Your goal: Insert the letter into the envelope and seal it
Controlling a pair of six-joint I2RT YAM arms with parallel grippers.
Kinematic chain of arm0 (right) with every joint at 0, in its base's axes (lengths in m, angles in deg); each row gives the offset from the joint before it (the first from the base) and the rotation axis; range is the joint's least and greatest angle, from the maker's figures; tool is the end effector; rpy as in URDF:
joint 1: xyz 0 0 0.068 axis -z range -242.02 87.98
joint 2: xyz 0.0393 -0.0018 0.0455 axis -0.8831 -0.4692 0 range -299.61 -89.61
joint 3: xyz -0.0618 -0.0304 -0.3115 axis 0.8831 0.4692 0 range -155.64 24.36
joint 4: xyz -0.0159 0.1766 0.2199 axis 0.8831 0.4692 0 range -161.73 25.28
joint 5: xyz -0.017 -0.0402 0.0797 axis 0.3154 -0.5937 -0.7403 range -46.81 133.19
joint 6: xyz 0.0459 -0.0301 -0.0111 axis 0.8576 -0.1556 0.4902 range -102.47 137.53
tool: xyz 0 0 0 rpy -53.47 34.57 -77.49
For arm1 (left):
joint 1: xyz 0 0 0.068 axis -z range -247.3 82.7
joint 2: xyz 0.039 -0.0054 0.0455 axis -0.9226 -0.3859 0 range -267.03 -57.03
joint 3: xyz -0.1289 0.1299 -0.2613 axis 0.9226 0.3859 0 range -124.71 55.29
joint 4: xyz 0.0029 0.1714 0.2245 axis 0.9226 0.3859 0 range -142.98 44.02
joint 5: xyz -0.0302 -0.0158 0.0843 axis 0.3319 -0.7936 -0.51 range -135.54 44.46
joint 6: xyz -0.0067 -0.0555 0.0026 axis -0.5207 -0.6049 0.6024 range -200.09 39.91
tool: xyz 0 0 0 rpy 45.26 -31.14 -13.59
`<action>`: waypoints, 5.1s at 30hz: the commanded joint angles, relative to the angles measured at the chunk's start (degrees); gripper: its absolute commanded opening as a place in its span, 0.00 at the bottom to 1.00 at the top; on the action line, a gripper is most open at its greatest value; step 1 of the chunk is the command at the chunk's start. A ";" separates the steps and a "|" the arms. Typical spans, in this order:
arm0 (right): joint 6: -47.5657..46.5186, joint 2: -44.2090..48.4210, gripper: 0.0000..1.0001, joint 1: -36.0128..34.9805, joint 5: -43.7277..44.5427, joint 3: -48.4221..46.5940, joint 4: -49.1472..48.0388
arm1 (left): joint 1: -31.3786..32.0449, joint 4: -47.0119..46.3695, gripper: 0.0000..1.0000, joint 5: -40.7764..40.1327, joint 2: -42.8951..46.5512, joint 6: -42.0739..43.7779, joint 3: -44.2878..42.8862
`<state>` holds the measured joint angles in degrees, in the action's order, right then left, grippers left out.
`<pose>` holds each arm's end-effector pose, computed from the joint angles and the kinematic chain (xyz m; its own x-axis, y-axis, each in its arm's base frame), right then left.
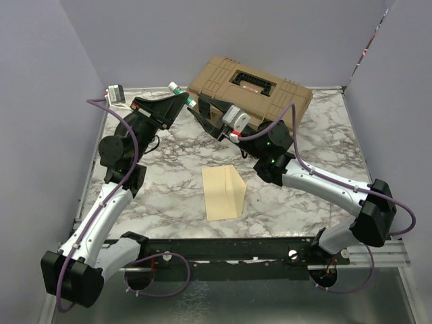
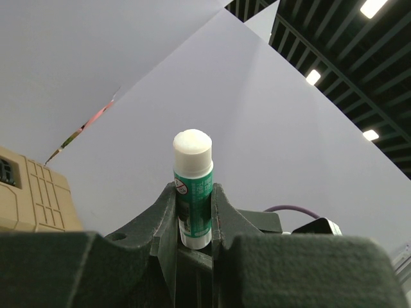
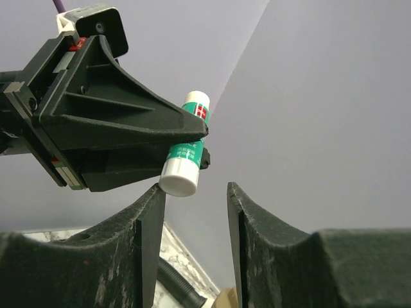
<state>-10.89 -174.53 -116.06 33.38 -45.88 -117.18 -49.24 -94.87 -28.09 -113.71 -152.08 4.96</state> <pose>0.2076 0.2973 0.4713 0.6847 0.1452 -0.7142 -0.6341 0.6018 -0.4855 0.1974 -0.0767 0.4683 -0.3311 -0.8462 -0.4175 0.6887 0.0857 -0.7199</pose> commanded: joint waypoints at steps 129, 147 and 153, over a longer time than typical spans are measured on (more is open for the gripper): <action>21.94 4.29 0.69 2.36 -8.78 -3.98 2.50 | -0.22 -8.04 0.00 -3.11 2.74 3.96 1.13; 13.14 -4.41 0.56 1.75 -10.74 -10.36 -3.37 | -0.19 -4.28 0.00 -3.07 1.97 -6.45 -0.62; 13.51 -6.22 0.38 1.66 -11.30 -12.20 -3.12 | -0.22 -4.18 0.00 -2.71 2.19 -6.35 -0.61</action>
<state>3.31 -179.26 -114.12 22.56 -55.41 -118.55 -49.26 -99.04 -30.91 -111.94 -157.87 6.14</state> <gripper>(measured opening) 0.433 0.195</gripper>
